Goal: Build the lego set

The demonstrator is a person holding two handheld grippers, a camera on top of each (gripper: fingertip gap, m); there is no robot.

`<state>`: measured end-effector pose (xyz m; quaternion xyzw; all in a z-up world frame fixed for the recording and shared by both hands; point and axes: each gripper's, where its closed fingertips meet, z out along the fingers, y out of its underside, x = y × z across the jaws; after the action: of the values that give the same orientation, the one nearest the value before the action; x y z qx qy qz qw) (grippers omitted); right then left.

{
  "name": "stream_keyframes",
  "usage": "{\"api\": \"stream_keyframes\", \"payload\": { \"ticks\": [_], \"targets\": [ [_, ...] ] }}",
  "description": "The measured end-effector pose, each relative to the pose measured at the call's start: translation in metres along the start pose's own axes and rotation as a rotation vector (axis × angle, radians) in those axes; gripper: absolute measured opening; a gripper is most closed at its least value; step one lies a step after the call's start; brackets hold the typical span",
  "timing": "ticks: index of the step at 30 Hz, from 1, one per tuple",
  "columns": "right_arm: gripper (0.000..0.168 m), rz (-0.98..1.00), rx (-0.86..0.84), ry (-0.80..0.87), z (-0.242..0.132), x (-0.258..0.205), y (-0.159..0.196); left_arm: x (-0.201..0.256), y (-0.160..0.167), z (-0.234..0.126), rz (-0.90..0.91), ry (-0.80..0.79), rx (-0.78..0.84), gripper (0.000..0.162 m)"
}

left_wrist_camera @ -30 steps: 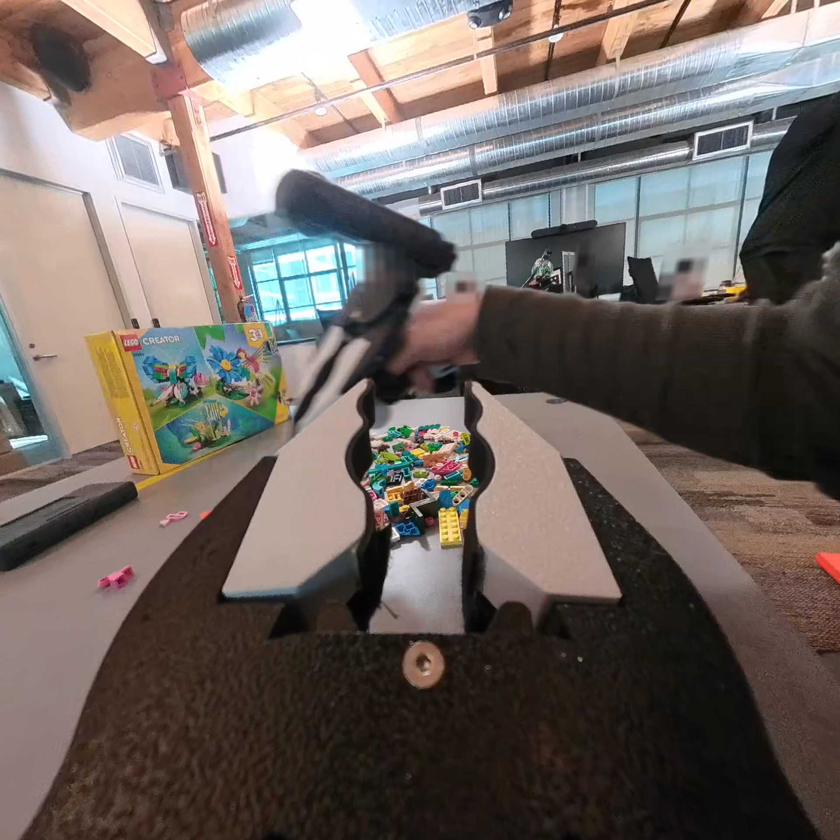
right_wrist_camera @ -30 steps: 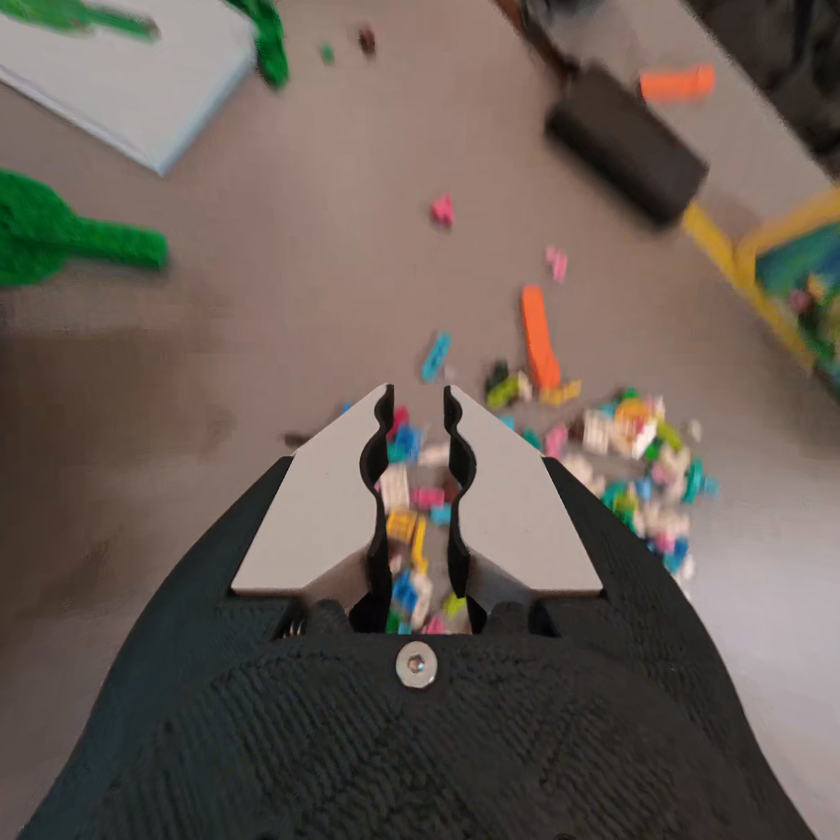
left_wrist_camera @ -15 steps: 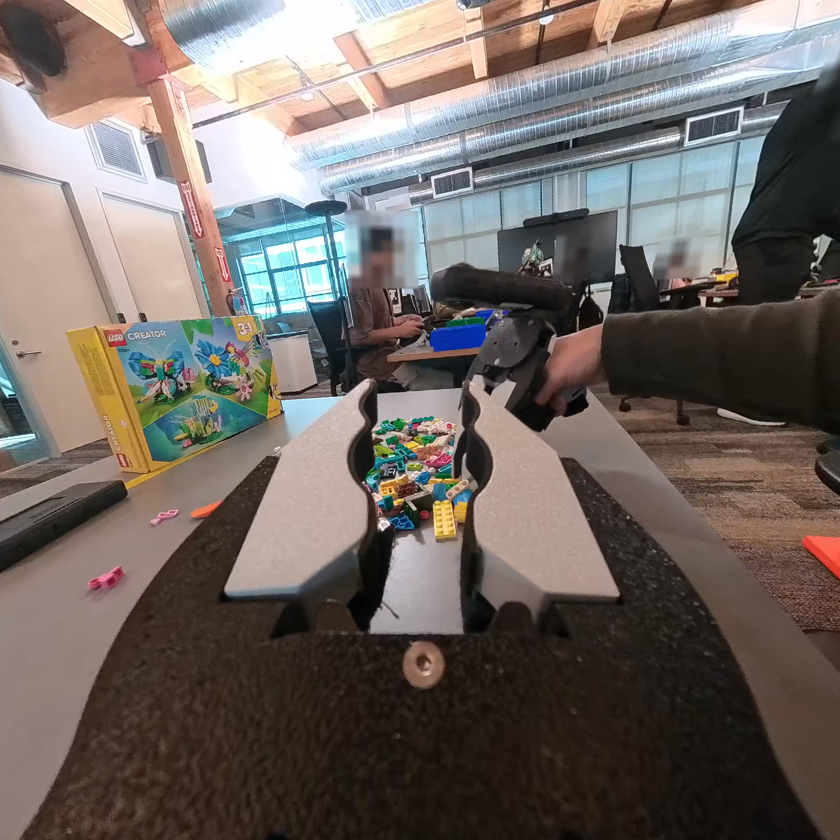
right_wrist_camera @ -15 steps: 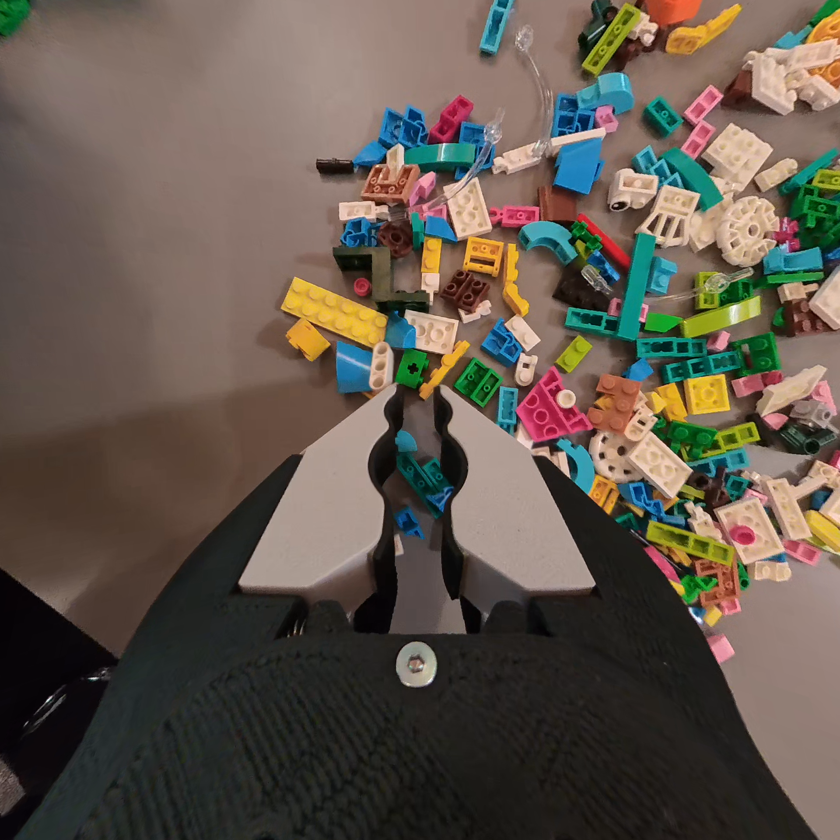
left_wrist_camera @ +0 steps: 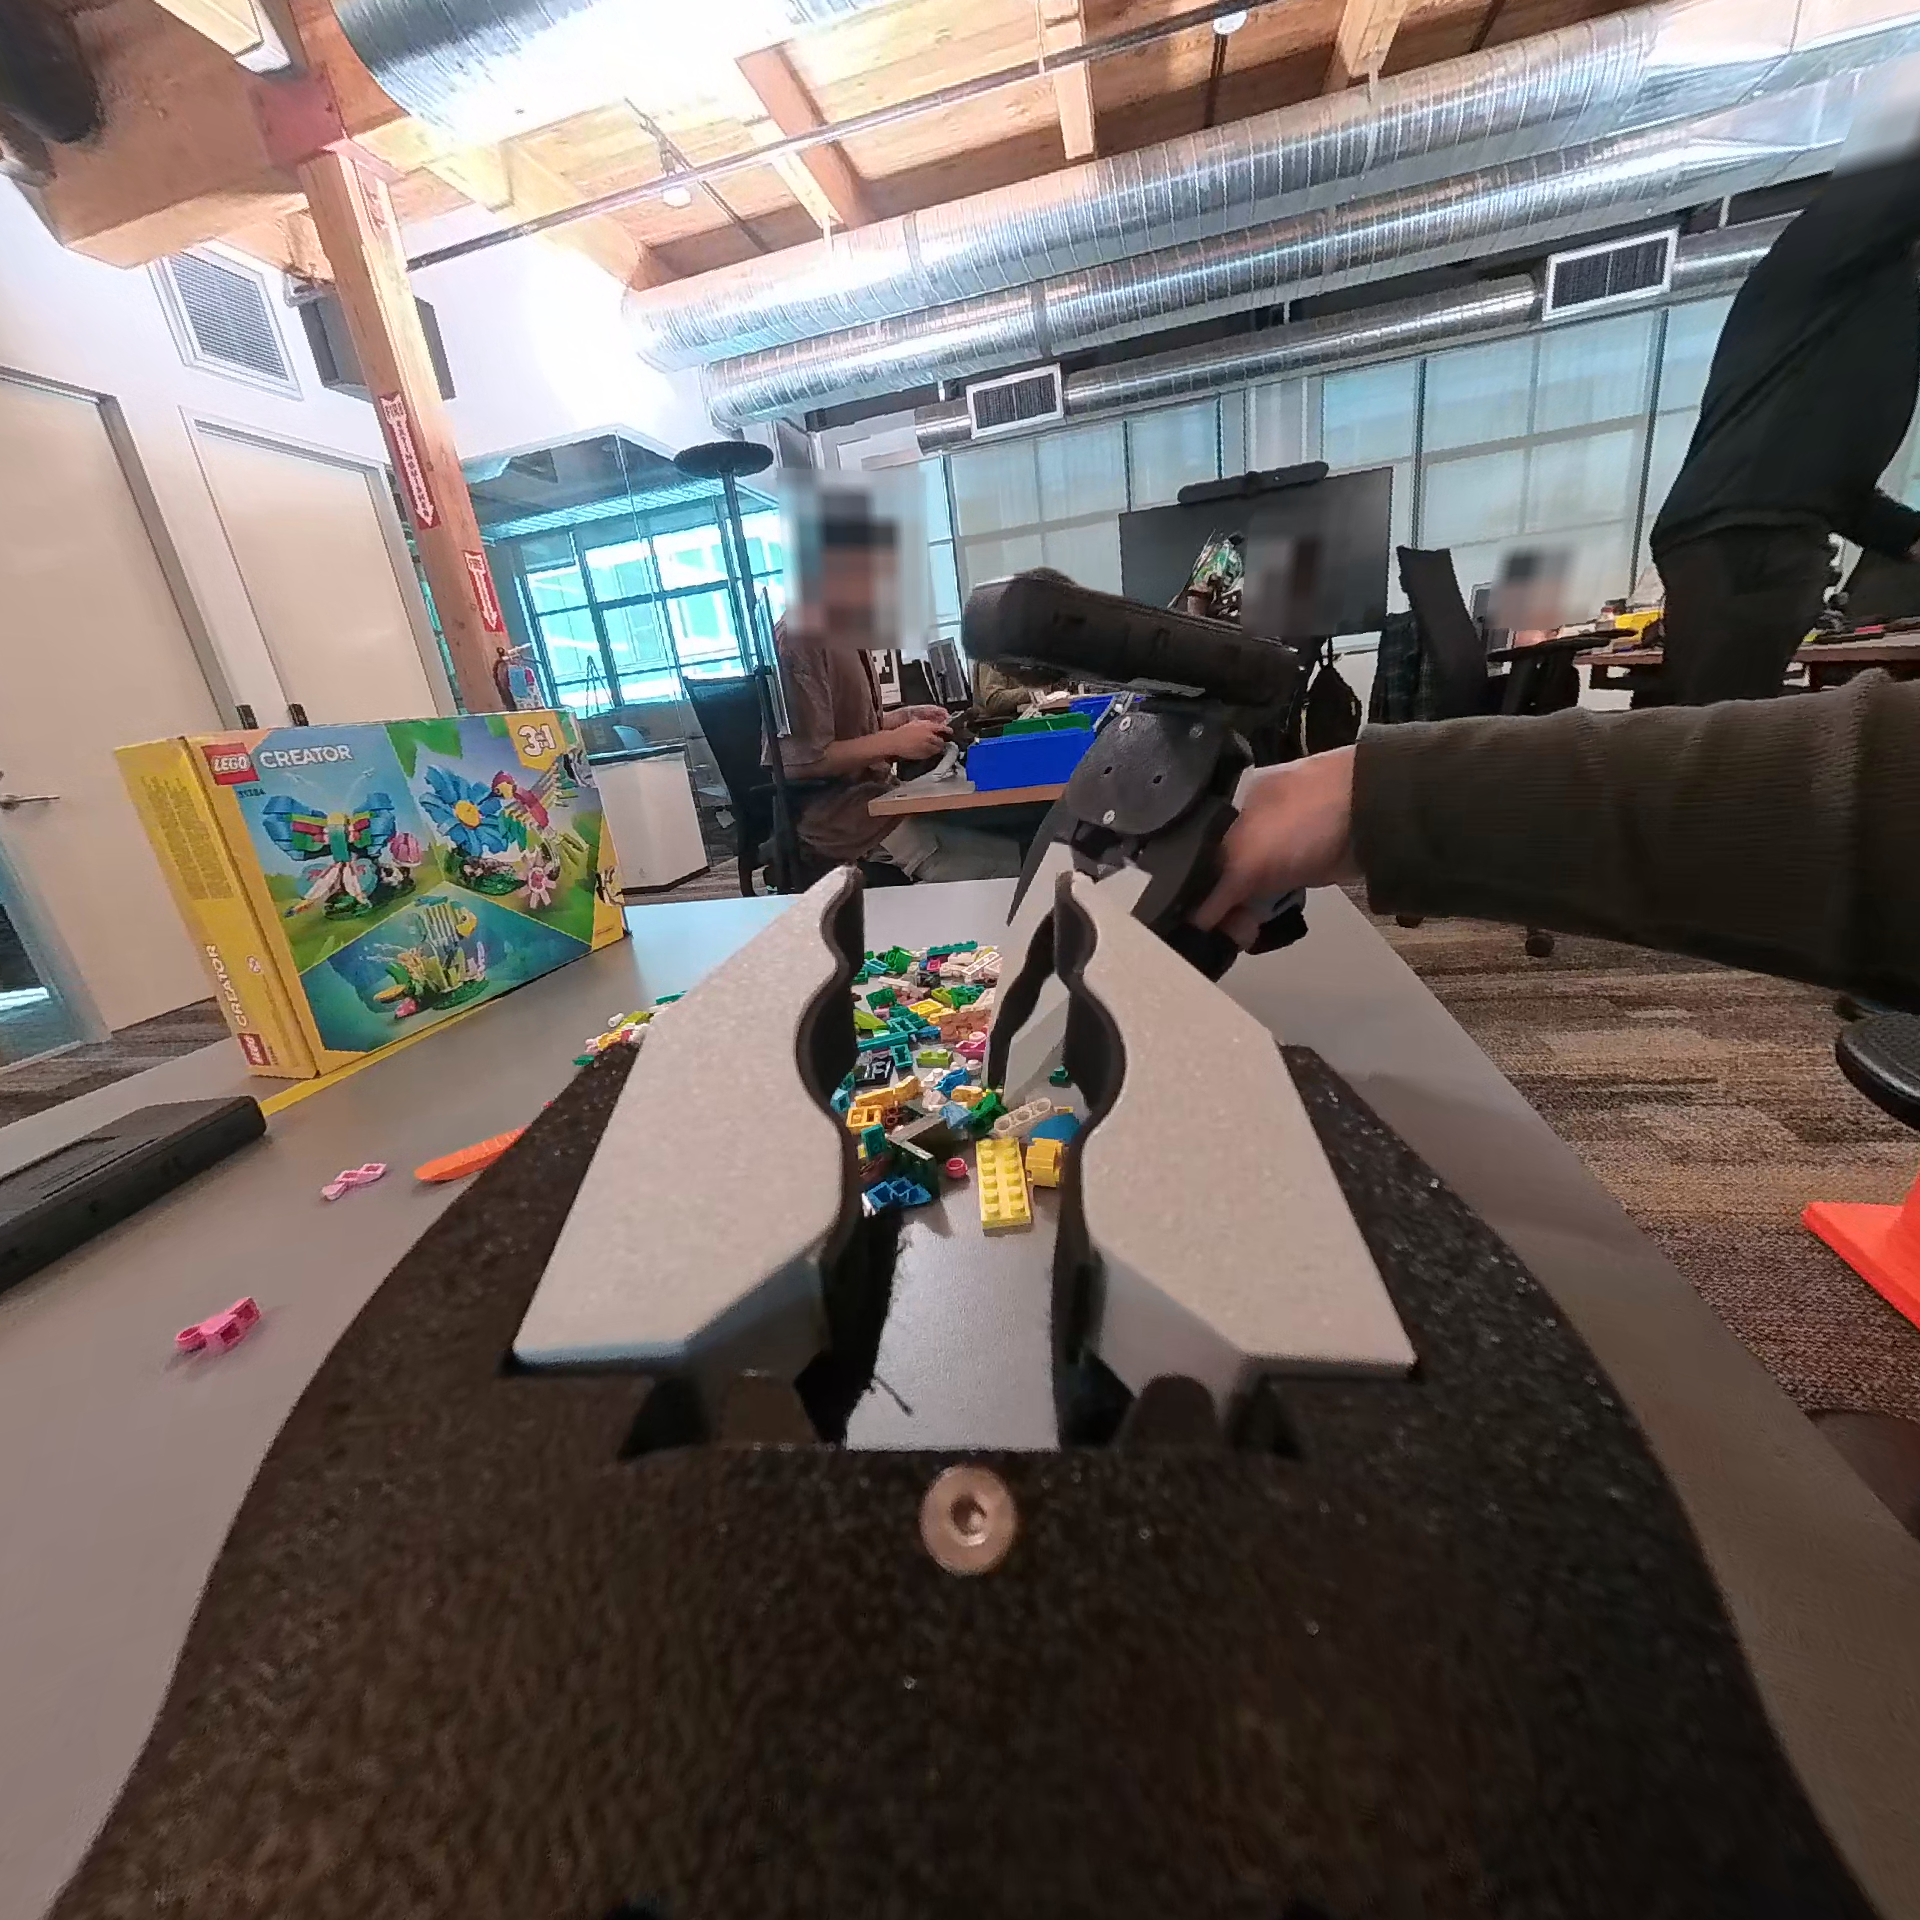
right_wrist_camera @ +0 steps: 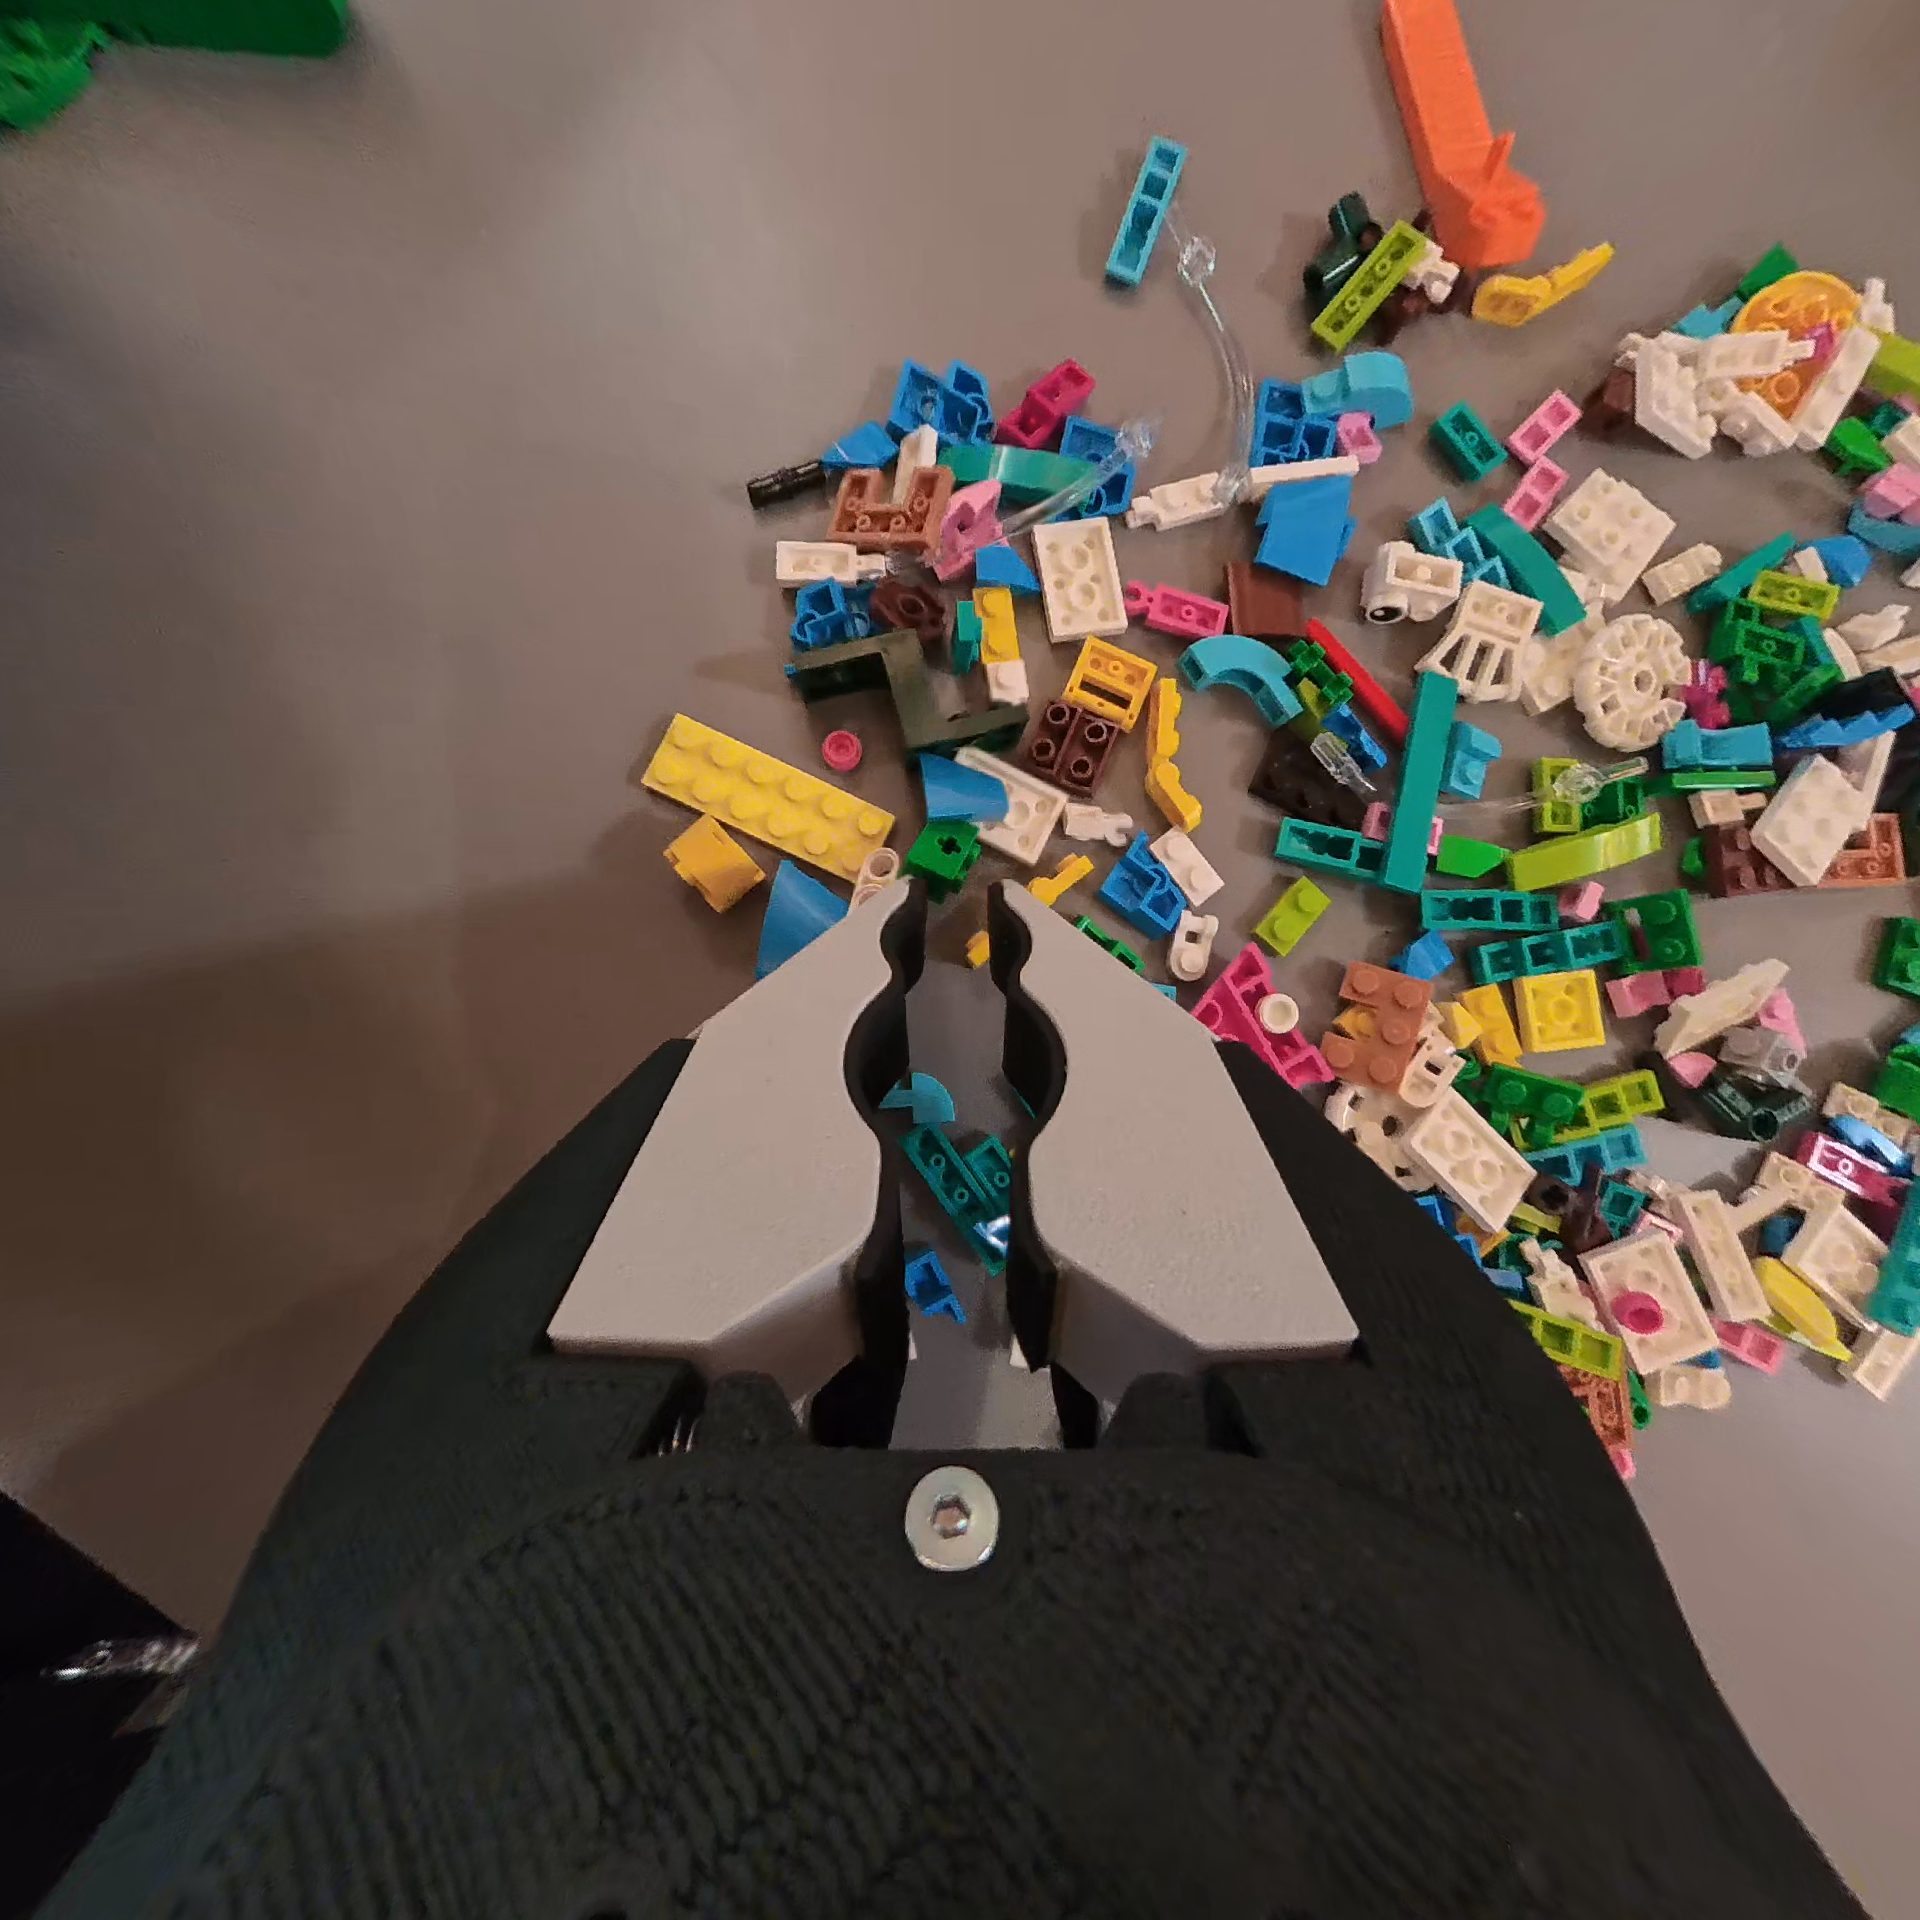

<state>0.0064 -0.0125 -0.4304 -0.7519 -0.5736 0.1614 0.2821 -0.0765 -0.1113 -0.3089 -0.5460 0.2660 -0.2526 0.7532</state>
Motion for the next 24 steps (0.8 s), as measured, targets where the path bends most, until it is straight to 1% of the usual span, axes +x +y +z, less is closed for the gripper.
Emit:
{"api": "stream_keyframes", "payload": {
  "ticks": [8, 11, 14, 16, 19, 21, 24],
  "targets": [
    [0.012, 0.005, -0.001, -0.021, 0.010, -0.005, -0.001, 0.001, 0.001, 0.000, 0.000, 0.007, -0.005, 0.034],
    [0.010, 0.097, -0.003, -0.007, 0.012, 0.000, -0.002, 0.001, 0.001, 0.000, 0.000, 0.009, -0.004, 0.034],
    [0.011, 0.225, 0.027, -0.073, 0.010, -0.004, -0.007, 0.002, 0.001, 0.001, 0.001, 0.011, -0.006, 0.033],
    [0.013, 0.274, 0.052, -0.092, 0.009, -0.005, -0.011, 0.002, 0.001, 0.001, 0.002, 0.012, -0.005, 0.033],
    [0.017, 0.285, 0.018, -0.047, 0.012, 0.000, -0.005, 0.003, 0.001, 0.001, 0.001, 0.016, -0.003, 0.033],
    [0.020, 0.292, 0.019, -0.053, 0.014, -0.003, -0.007, 0.004, 0.000, 0.000, 0.003, 0.022, 0.003, 0.033],
    [0.019, 0.288, 0.016, -0.041, 0.016, -0.005, -0.010, 0.005, 0.000, 0.001, 0.009, 0.024, 0.000, 0.033]
  ]
}}
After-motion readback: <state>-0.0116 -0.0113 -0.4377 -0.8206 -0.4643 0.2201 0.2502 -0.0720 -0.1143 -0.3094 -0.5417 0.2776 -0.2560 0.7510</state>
